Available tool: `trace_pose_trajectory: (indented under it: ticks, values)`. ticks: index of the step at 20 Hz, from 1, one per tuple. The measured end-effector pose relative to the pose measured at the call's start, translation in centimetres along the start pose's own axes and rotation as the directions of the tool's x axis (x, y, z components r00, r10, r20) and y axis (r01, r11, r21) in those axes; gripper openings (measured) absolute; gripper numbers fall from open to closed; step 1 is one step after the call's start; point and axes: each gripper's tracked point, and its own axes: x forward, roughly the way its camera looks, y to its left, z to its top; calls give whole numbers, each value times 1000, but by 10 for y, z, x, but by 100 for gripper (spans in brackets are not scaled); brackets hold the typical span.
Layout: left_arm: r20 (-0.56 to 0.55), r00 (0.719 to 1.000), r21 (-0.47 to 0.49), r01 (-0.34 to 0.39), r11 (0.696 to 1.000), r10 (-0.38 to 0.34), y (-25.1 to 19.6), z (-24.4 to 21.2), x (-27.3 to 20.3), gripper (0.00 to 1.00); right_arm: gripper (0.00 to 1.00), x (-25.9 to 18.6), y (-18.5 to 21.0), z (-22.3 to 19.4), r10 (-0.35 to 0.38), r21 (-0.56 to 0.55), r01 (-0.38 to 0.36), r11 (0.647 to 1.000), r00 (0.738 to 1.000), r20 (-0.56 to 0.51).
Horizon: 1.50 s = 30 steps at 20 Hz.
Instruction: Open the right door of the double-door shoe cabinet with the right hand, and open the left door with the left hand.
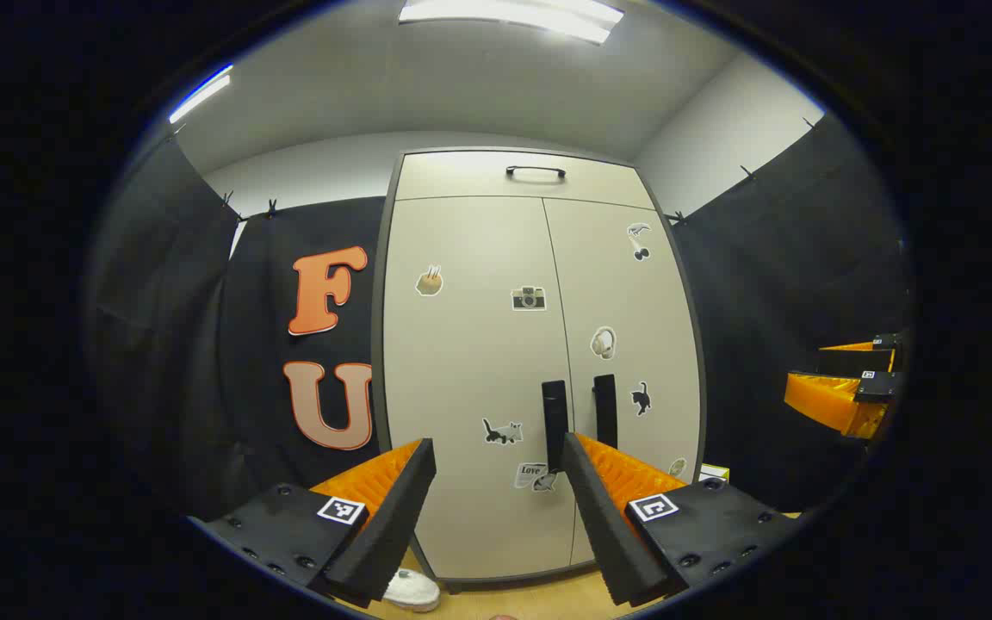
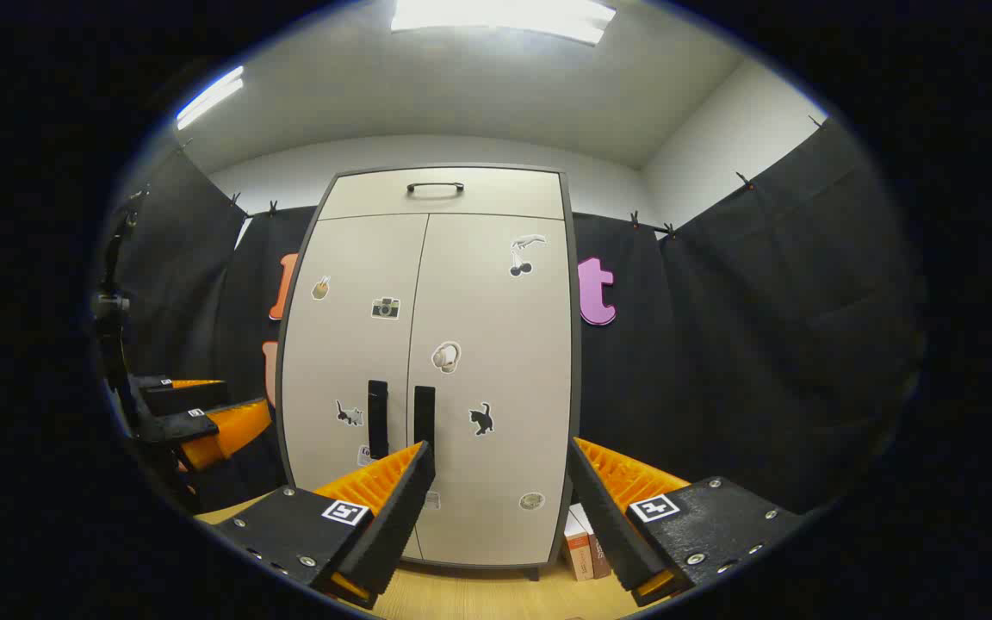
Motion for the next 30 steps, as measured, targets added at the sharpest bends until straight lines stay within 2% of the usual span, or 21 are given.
trace_pose_trajectory:
  ticks: [5,7,12,16,21,26,30]
  values:
    - [-23,999,-4,-49,999,49,-3,16,-2,96,94,4,-20,0,15,-39,-15,999,1000,1]
    - [-22,995,-1,-95,995,95,-2,21,-3,94,94,7,-28,1,29,-39,-29,999,1000,3]
    - [-31,992,-22,-126,992,126,-16,29,-2,96,94,15,-46,0,66,-39,-66,997,998,1]
    - [-42,990,-18,-133,991,132,-34,28,0,95,94,22,-69,-10,54,-39,-55,998,998,-38]
    - [-41,982,-22,-184,983,183,-45,32,2,95,94,28,-84,-11,97,11,-97,995,995,-33]
    - [-62,973,-20,-222,975,221,-44,24,-3,96,94,37,-79,-26,144,82,-137,987,986,-84]
    - [-47,976,-19,-214,977,213,-29,26,1,95,94,49,-70,-30,125,100,-116,988,988,-92]
